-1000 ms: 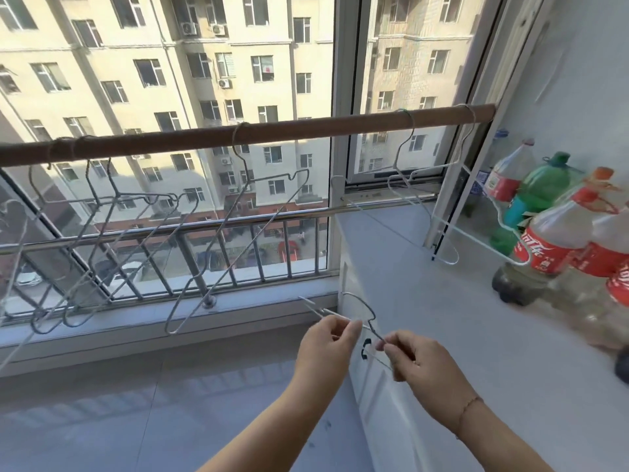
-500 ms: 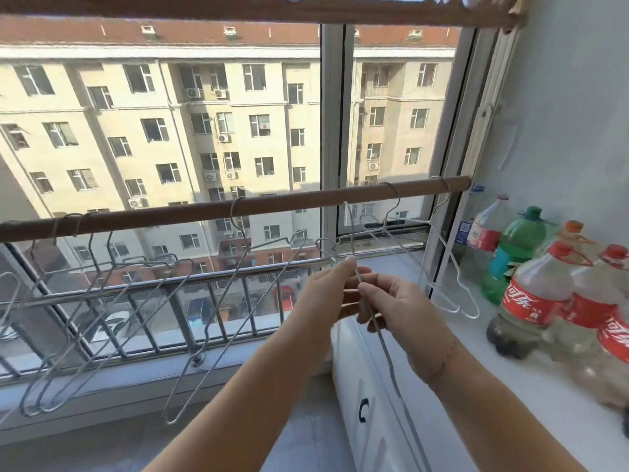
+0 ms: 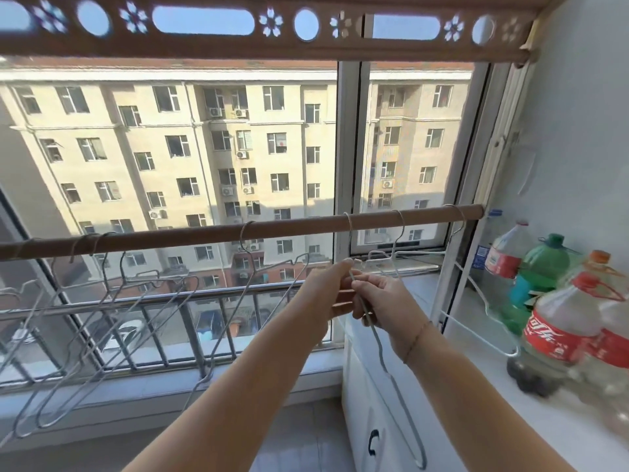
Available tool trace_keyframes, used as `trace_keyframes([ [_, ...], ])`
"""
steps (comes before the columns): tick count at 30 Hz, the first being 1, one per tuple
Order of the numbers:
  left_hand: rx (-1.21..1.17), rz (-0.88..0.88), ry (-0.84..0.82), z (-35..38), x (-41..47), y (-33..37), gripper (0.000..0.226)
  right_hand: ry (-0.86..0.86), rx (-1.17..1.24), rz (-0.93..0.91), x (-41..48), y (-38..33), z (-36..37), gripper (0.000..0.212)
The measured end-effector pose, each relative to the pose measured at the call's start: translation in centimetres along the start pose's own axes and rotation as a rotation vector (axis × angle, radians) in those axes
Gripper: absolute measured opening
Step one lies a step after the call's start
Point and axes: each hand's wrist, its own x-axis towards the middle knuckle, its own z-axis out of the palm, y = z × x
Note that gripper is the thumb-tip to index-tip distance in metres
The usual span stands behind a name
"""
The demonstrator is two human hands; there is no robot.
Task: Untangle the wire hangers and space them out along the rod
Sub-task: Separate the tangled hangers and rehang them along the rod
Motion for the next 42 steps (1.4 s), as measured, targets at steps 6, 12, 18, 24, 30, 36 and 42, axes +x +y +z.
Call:
trace_keyframes([
  [6,0.071,0.024,0.067,-1.2,-1.9,-1.1,0.023,-0.029,-0.135,-0.044,0.0,1.0,-0.5,0.018],
  [12,0.091,0.29,0.249,-6.3,-7.3,-0.2,0.029,0.007,-0.363,-0.164,-1.5,1.3,-1.1,0.037],
  [18,0.057,0.441,0.416,-13.0,-11.1,1.4,0.028,0.111,-0.487,-0.28,-5.0,0.2,1.0,0.051],
  [24,0.082,0.428,0.474,-20.0,-12.4,1.8,0.027,0.013,-0.424,-0.443,-8.4,-2.6,10.6,0.032],
  [30,0.073,0.376,0.397,-26.6,-13.9,1.6,0.026,-0.083,-0.371,-0.413,-8.9,-2.4,23.4,0.039],
  [36,0.114,0.346,0.251,-30.2,-14.1,1.2,0.025,-0.006,-0.232,-0.232,-6.7,0.2,31.3,0.019],
  [42,0.081,0.299,0.196,-31.1,-13.8,1.4,0.017,0.072,-0.126,-0.117,-4.3,2.2,33.4,0.014],
])
